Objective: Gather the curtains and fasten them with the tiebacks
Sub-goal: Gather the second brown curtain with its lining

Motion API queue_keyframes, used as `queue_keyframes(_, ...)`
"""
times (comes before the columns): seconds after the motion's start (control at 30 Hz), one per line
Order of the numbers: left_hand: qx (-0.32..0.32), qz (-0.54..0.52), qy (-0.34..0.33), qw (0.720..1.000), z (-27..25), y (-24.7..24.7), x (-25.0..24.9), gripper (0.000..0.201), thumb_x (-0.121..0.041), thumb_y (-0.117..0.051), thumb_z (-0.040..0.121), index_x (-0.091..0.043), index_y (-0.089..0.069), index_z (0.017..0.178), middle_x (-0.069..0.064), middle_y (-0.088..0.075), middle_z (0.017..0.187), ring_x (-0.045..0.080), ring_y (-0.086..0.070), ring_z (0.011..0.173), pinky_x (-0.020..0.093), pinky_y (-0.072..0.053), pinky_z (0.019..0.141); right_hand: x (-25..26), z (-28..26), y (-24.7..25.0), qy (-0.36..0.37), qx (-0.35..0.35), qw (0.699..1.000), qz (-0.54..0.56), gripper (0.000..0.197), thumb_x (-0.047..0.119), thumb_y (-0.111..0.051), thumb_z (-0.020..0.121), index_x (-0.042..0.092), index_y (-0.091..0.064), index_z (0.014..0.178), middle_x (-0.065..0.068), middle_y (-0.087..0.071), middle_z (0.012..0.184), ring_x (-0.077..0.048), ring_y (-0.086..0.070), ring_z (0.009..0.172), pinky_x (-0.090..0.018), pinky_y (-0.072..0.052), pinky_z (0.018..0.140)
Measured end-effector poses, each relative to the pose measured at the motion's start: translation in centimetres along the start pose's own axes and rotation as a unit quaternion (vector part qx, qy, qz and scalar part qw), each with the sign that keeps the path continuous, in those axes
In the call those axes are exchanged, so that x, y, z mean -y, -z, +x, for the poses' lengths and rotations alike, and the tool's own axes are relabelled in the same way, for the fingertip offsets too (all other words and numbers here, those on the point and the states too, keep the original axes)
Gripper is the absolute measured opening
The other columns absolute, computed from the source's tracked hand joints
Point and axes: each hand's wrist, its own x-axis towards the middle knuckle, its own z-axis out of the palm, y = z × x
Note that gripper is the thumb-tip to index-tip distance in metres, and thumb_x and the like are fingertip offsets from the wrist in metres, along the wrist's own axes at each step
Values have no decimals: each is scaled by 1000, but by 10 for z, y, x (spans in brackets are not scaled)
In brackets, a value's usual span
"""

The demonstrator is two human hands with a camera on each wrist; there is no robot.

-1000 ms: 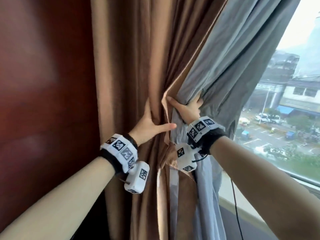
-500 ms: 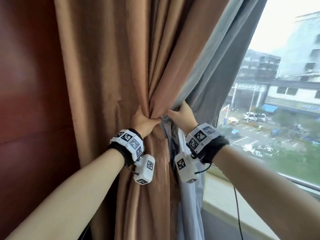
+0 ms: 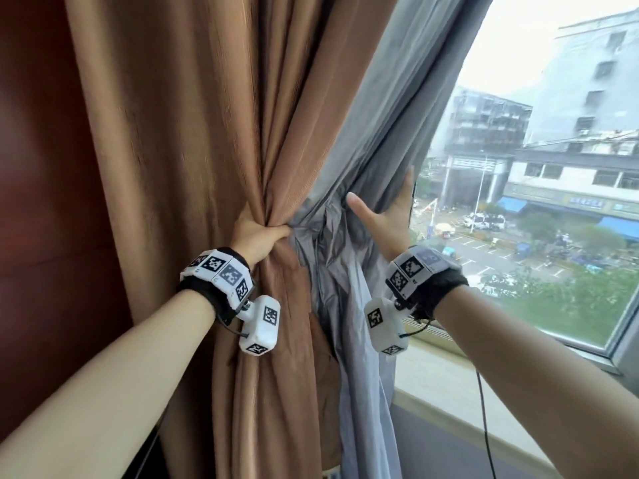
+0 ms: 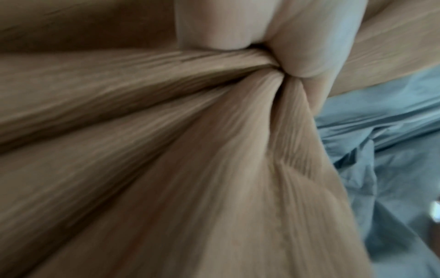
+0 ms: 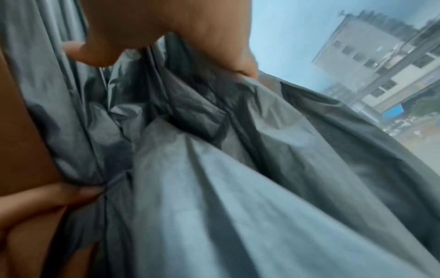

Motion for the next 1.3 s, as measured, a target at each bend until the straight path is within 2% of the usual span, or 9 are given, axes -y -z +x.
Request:
queue_keyframes(0.23,57,-13,-10,998,-18,23,-6,59,1,-76,69,-18,-48,117,-12,-58,92,-1,-55,82,10,-44,66,24,-1,-48,32,137,983,117,93,48,-81,55,24,-31,130,3,-51,130,-12,-51,123,-37,-43,106)
queue_keyframes(0.37,165,-22,11,986,-29,48,-10,49,-6,-71,64,-11,-61,112,11,-68,103,24,-64,99,27,-52,84,42,-6,-80,25,178,982,64,88,60,-81,49,13,-47,116,8,-57,111,-9,-55,112,-35,-47,101)
queue_keyframes(0.47,188,-36,14,981,-28,67,-9,52,-16,-71,60,-17,-62,111,9,-69,109,22,-64,105,30,-50,92,51,-10,-107,13,140,989,51,108,73,-79,37,18,-44,123,0,-57,116,-16,-54,114,-38,-48,98)
queue_keyframes(0.57,109,-58,-20,992,-18,88,1,78,-23,-83,67,-29,-38,131,-4,-59,123,6,-57,113,19,-46,94,57,-12,-129,22,113,991,61,125,80,-74,32,19,-36,134,-5,-53,126,-22,-50,122,-44,-44,102)
queue_keyframes(0.67,-3,-40,-54,998,-9,114,17,109,-61,-78,53,-44,-16,141,-2,-35,149,12,-37,135,35,-31,114,69,-16,-133,29,87,995,43,128,68,-78,39,15,-22,142,-6,-39,139,-25,-34,133,-45,-31,112)
queue_keyframes(0.8,-152,33,-19,988,12,148,32,124,-67,-69,52,-33,-2,150,4,-6,158,20,-7,146,41,-11,120,67,-10,-143,23,98,994,39,123,52,-82,55,14,-9,146,-10,-25,146,-27,-21,138,-44,-21,116)
queue_keyframes(0.97,-106,89,62,988,53,161,38,127,-58,-76,64,-35,16,147,10,14,159,30,11,146,54,1,118,64,-3,-154,5,101,995,28,123,54,-82,54,22,-6,146,-10,-21,146,-27,-18,138,-47,-20,117)
queue_keyframes(1.1,-52,-29,90,994,78,157,45,127,-59,-76,63,-29,13,149,5,-15,158,22,-22,144,39,-21,117,60,2,-161,0,95,995,28,121,52,-83,55,25,-7,146,-10,-21,145,-27,-19,138,-46,-21,117)
queue_keyframes(1.3,106,-129,73,983,68,115,48,60,-37,-61,88,-17,-41,141,9,-61,127,15,-63,105,32,-51,92,55,11,-169,-7,90,996,18,118,51,-81,57,27,-7,145,-11,-20,144,-29,-18,137,-51,-21,115)
